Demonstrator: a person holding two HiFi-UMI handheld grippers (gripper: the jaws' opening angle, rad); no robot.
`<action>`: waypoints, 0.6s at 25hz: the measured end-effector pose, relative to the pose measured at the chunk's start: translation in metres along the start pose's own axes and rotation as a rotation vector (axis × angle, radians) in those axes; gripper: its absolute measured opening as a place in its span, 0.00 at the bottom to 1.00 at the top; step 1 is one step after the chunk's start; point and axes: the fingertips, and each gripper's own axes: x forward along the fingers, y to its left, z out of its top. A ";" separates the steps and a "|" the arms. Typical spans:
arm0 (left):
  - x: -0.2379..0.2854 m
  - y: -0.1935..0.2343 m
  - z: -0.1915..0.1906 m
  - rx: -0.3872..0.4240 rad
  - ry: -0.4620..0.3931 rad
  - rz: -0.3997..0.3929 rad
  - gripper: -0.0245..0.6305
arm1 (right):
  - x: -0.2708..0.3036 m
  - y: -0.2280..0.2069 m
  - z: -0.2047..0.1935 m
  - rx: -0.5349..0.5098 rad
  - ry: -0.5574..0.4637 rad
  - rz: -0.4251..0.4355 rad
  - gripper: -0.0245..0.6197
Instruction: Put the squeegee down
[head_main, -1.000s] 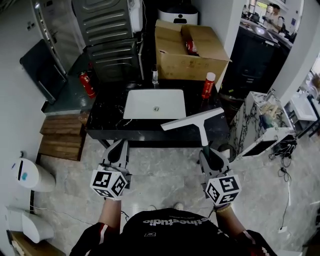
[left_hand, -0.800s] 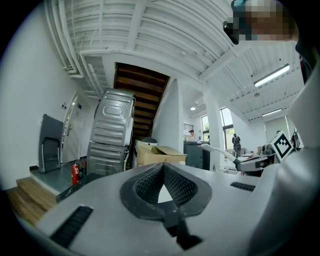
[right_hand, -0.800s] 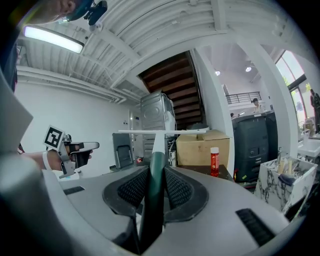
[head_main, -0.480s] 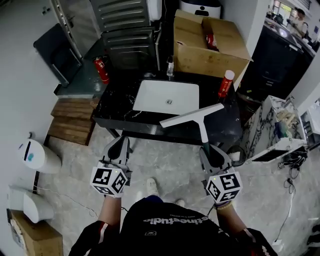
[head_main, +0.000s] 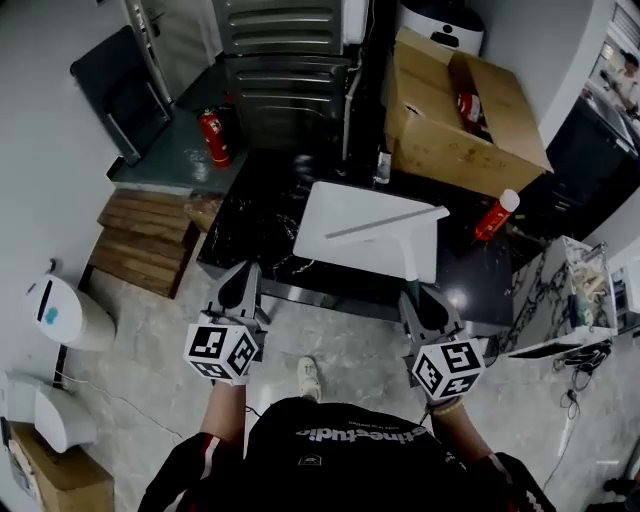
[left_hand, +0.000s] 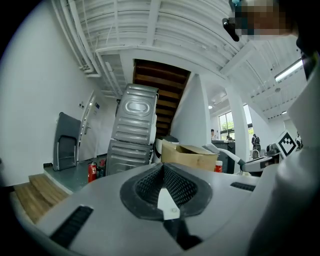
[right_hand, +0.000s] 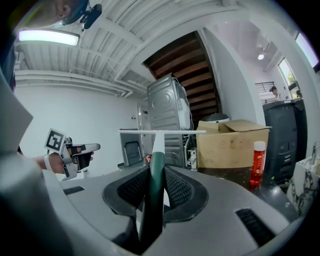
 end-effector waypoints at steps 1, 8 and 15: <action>0.011 0.018 0.006 0.000 -0.005 0.003 0.06 | 0.022 0.006 0.008 0.005 -0.009 0.007 0.23; 0.076 0.077 0.029 0.061 -0.018 -0.042 0.06 | 0.122 0.033 0.044 -0.017 -0.028 0.037 0.23; 0.106 0.098 0.019 0.043 0.016 -0.014 0.06 | 0.167 0.026 0.045 -0.017 0.016 0.077 0.23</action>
